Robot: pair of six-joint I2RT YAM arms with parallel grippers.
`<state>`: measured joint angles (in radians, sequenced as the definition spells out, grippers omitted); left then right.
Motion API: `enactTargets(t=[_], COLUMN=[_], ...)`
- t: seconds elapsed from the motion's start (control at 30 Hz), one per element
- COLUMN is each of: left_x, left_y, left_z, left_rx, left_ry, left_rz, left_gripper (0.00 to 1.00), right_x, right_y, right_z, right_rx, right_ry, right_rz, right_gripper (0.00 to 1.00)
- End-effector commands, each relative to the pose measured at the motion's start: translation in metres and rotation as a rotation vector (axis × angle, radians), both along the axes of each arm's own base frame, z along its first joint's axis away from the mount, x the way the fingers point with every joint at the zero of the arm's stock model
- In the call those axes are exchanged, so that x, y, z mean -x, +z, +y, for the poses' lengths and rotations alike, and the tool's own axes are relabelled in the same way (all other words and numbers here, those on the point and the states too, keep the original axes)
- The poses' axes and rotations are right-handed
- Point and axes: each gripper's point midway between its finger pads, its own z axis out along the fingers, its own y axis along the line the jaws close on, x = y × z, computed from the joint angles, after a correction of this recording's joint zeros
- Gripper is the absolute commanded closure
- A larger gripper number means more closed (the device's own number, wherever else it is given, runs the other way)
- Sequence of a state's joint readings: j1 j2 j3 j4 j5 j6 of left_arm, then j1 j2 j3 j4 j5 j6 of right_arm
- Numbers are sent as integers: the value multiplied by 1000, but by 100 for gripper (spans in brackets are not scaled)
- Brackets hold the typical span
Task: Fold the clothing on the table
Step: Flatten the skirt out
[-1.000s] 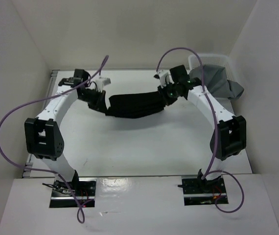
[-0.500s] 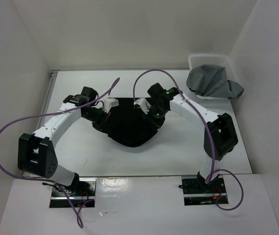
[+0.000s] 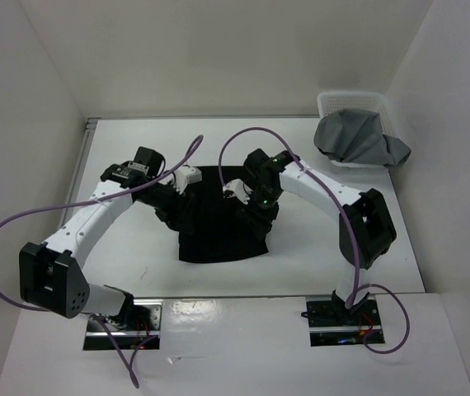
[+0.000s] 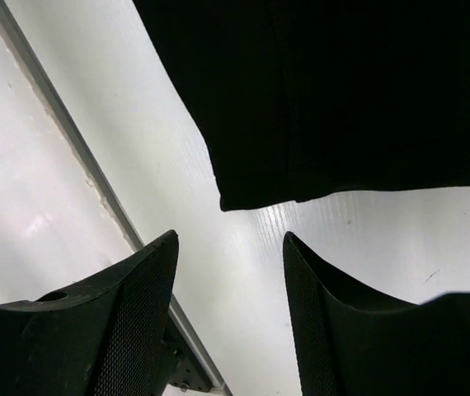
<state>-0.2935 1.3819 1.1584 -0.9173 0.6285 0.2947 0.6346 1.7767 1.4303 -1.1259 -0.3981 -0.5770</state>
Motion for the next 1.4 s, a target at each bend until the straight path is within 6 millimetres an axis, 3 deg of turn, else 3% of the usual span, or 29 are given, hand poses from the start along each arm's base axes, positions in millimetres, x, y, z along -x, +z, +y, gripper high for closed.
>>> enactTargets(t=[0.0,0.13,0.27,0.43,0.57,0.7,0.73,1.03,1.37], left_x=[-11,-36,-57,-49,-45,-44,-45,-45,-47], left_y=[20,34,54,49,55,57,57,52,46], left_z=[8,29,63,100,121,135,139,140,137], left_rx=[-24,-51,-64,-90,-98,-97,-99,-89,-77], left_ry=[27,171,353,509,590,643,658,646,634], left_rz=[-94,-158,-247,-258,-300,-310,-309,-294,-263], left_gripper=[24,21,17,15,12,11,11,10,10], right_x=[-7,-42,-80,-99,-94,-72,-68,-45,-38], right_y=[16,28,24,16,6,-2,5,-16,-18], right_z=[-1,18,38,53,58,45,42,-6,-4], right_rx=[-11,-46,-74,-88,-87,-56,-66,88,74], right_ry=[-18,-133,-259,-321,-308,-252,-252,-262,-274], right_rz=[-65,-162,-239,-239,-186,-133,-144,-186,-159], right_gripper=[41,32,19,14,14,14,14,14,16])
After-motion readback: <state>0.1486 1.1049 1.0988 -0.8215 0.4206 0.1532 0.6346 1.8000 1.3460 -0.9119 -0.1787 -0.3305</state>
